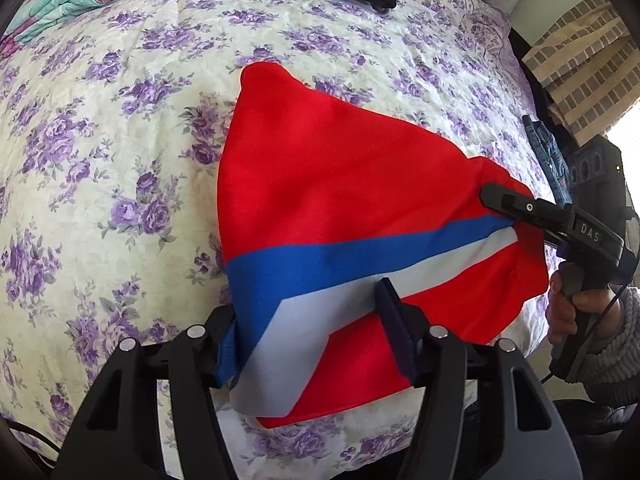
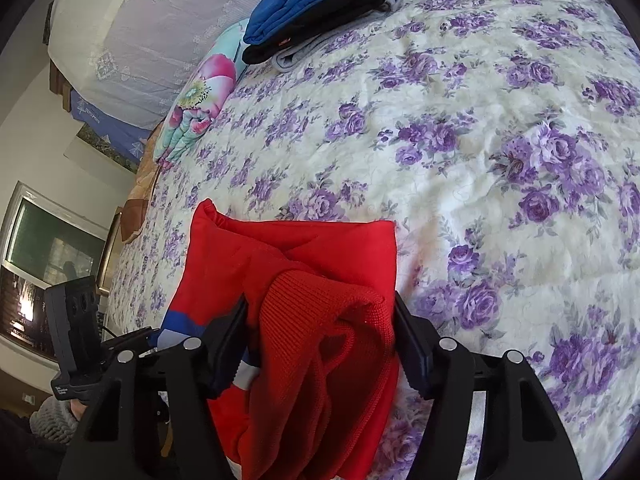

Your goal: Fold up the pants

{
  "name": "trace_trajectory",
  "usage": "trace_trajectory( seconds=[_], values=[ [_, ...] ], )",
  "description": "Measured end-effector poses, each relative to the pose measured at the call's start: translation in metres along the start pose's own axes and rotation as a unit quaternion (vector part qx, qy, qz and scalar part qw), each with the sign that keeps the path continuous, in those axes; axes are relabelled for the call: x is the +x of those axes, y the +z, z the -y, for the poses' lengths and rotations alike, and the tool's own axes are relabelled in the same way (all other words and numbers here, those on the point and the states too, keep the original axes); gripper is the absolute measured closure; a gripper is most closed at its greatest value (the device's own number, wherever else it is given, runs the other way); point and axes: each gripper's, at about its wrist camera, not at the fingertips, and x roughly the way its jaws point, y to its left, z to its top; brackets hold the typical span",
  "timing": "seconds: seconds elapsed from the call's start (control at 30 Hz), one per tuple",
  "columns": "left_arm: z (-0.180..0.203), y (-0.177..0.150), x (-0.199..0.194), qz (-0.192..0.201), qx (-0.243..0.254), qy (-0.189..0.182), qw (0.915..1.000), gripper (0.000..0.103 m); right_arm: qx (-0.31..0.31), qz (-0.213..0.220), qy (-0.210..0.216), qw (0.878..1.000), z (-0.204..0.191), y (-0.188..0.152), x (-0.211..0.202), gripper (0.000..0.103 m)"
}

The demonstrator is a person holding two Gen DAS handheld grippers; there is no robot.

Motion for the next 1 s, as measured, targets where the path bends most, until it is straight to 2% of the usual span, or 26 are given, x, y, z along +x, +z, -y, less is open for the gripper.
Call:
trace_trajectory(
  seconds=[0.2,0.23,0.33,0.37,0.43,0.47,0.5,0.53,0.63,0.77,0.83,0.93,1.0],
  values=[
    [-0.006,-0.001,0.004,-0.012,-0.002,-0.013,0.9998,0.043,-0.009,0.006,-0.005,1.0,-0.004,-0.002,-0.003,0.044],
    [-0.011,-0.001,0.007,-0.015,-0.012,-0.02,0.9996,0.038,-0.009,0.008,-0.005,1.0,-0.005,-0.002,-0.003,0.046],
    [-0.025,-0.003,0.014,-0.024,-0.053,-0.056,0.9967,0.036,-0.004,0.01,-0.004,1.0,-0.005,-0.003,-0.002,0.05],
    [-0.023,-0.003,0.013,-0.023,-0.05,-0.059,0.9967,0.038,-0.005,0.011,-0.003,1.0,-0.005,-0.004,-0.002,0.052],
    [-0.015,-0.004,0.006,-0.01,-0.029,-0.052,0.9982,0.055,-0.015,0.015,-0.009,1.0,-0.01,-0.005,-0.006,0.057],
    [-0.013,-0.004,0.002,-0.003,-0.02,-0.047,0.9987,0.061,-0.024,0.018,-0.012,0.999,-0.014,-0.005,-0.008,0.059],
    [-0.013,-0.004,-0.003,0.003,-0.018,-0.046,0.9988,0.072,-0.031,0.02,-0.013,0.999,-0.018,-0.004,-0.011,0.061],
    [-0.017,-0.003,-0.008,0.008,-0.028,-0.055,0.9981,0.078,-0.034,0.021,-0.011,0.999,-0.021,-0.003,-0.015,0.063],
    [-0.022,0.003,-0.023,0.02,-0.05,-0.078,0.9955,0.085,-0.052,0.027,-0.005,0.998,-0.033,0.004,-0.027,0.065],
    [-0.001,0.014,-0.04,0.037,-0.011,-0.064,0.9972,0.086,-0.072,0.053,-0.007,0.996,-0.046,0.02,-0.047,0.067],
    [0.004,0.022,-0.052,0.053,-0.005,-0.071,0.9961,0.086,-0.082,0.071,-0.009,0.994,-0.053,0.028,-0.061,0.067],
    [0.013,0.048,-0.07,0.077,0.016,-0.072,0.9943,0.087,-0.104,0.099,-0.013,0.99,-0.065,0.053,-0.082,0.067],
    [0.021,0.081,-0.082,0.1,0.033,-0.073,0.9918,0.087,-0.113,0.124,-0.013,0.986,-0.069,0.082,-0.095,0.067]
  ],
)
